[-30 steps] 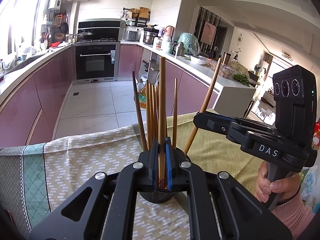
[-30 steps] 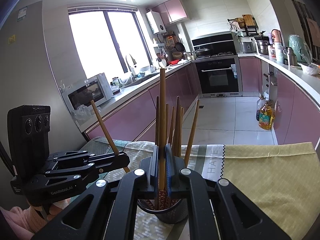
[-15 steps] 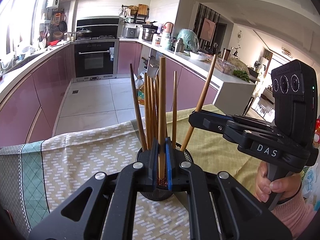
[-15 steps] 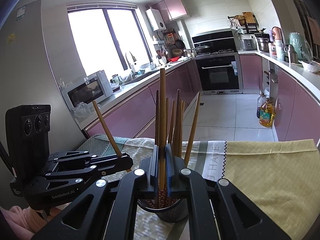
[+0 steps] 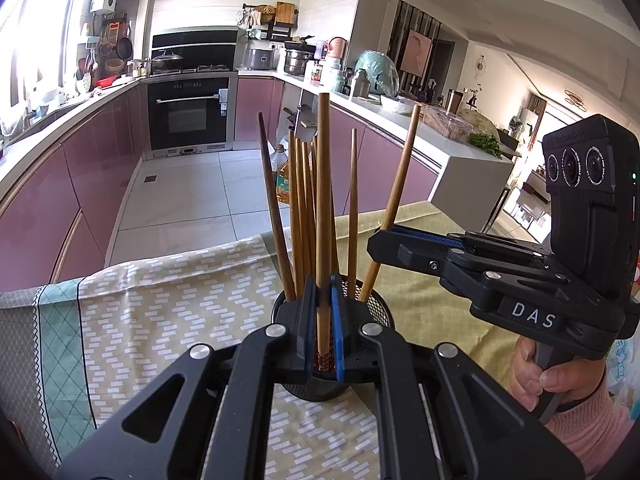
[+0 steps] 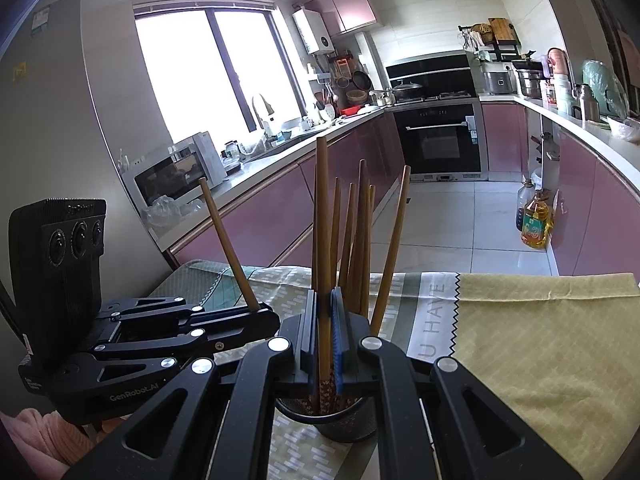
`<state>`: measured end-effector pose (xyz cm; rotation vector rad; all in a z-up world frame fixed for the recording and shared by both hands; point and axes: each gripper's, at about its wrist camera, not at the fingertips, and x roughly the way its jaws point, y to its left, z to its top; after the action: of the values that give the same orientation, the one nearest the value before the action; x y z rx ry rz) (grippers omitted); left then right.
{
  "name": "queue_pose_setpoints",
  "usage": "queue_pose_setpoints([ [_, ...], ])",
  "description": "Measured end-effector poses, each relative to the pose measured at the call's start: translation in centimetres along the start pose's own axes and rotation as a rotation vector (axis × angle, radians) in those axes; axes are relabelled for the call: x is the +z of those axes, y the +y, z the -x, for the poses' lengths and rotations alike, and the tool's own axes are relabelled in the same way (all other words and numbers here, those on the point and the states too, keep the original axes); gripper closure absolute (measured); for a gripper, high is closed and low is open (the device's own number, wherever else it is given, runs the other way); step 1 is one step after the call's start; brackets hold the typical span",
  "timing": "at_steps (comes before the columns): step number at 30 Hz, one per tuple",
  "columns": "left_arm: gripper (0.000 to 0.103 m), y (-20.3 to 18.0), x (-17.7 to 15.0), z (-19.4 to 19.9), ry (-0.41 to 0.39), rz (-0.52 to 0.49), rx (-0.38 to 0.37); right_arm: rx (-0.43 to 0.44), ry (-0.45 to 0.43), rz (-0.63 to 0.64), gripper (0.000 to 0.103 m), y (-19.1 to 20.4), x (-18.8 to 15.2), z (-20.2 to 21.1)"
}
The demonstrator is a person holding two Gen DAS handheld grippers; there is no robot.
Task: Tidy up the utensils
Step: 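Push both chopsticks down into the holder with both tools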
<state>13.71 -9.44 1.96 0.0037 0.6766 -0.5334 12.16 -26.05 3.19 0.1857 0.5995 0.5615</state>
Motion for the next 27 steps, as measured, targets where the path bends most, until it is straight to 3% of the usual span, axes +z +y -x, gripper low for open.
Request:
queue_pose_setpoints([
  [27,0.095,0.9,-0.3,-3.1,0.042,0.025,0.014,0.007,0.020,-0.019,0.095,-0.2,0.4,-1.2],
])
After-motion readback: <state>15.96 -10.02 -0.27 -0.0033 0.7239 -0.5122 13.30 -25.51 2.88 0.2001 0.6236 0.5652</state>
